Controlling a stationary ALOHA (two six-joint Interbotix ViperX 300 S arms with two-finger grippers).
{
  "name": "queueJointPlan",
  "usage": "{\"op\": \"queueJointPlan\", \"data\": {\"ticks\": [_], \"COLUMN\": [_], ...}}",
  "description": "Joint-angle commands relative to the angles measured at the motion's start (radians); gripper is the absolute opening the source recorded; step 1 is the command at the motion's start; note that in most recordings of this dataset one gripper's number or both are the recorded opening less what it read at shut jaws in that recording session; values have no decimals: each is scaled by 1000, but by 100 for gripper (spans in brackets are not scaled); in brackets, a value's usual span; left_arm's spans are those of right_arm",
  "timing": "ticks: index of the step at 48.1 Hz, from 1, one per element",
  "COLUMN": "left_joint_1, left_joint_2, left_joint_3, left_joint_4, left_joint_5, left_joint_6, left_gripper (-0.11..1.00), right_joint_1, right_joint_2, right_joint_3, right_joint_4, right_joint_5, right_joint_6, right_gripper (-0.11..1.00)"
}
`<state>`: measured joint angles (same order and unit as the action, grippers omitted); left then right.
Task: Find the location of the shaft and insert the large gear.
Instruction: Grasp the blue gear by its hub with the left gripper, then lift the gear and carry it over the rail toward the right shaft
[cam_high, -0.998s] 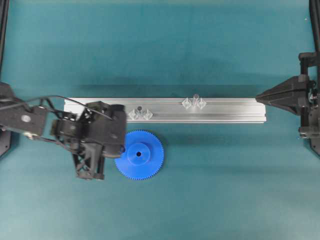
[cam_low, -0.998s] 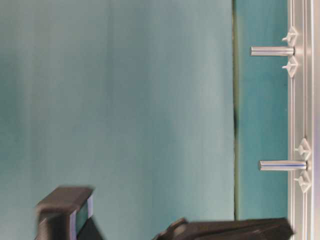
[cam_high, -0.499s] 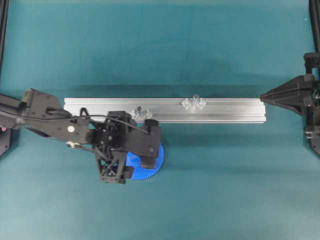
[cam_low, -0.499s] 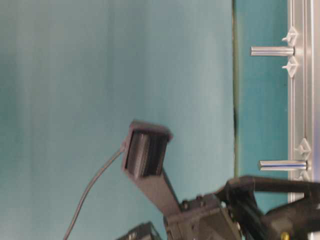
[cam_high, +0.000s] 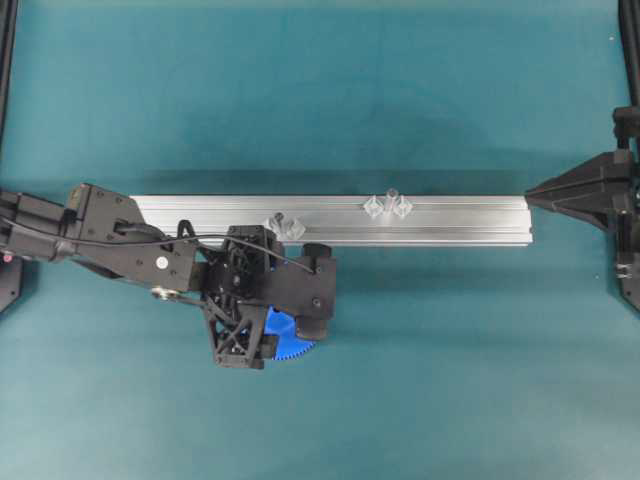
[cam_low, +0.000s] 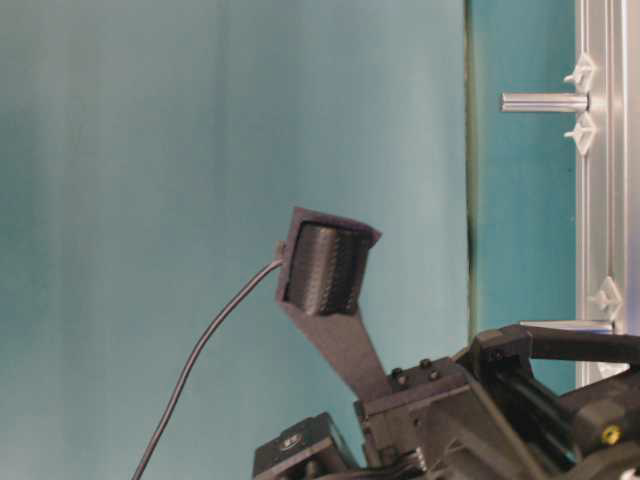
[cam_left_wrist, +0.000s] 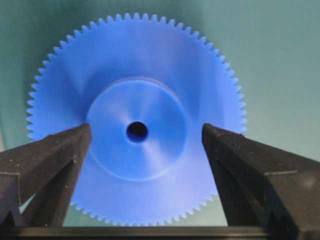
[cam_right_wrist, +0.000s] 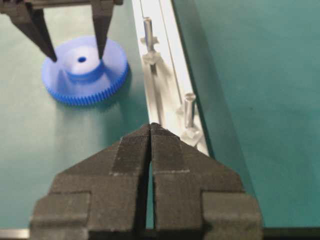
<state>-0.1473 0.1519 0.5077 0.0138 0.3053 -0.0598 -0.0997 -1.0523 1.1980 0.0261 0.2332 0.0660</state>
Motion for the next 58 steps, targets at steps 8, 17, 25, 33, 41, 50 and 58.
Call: {"op": "queueJointPlan", "data": {"ticks": [8,17,25,33,41,50,58], "left_joint_1": [0,0,0,0,0,0,0], "left_joint_2": [9,12,14,20,17,-2,-20], "left_joint_3": [-23,-20,-23,-25,-32,-54,-71], "left_joint_4": [3,3,3,3,3,5,5], "left_joint_5": [-3,15,18,31,40,17,2], "left_joint_6": [0,0,0,-3,-5,3,2], "left_gripper": [94,94,94,94,86,71,71], "right_joint_1": [-2,-2,-2,-2,-2,0,-2], "right_joint_2": [-11,-15,-17,-17,-18,-21,-32], "right_joint_3": [-6,-3,0,3,5,8,12], "right_joint_4": [0,2,0,2,2,2,2], "right_joint_5": [2,6,6,6,6,6,6], "right_joint_6": [18,18,20,20,20,20,20], "right_gripper": [1,1,1,1,1,1,1]}}
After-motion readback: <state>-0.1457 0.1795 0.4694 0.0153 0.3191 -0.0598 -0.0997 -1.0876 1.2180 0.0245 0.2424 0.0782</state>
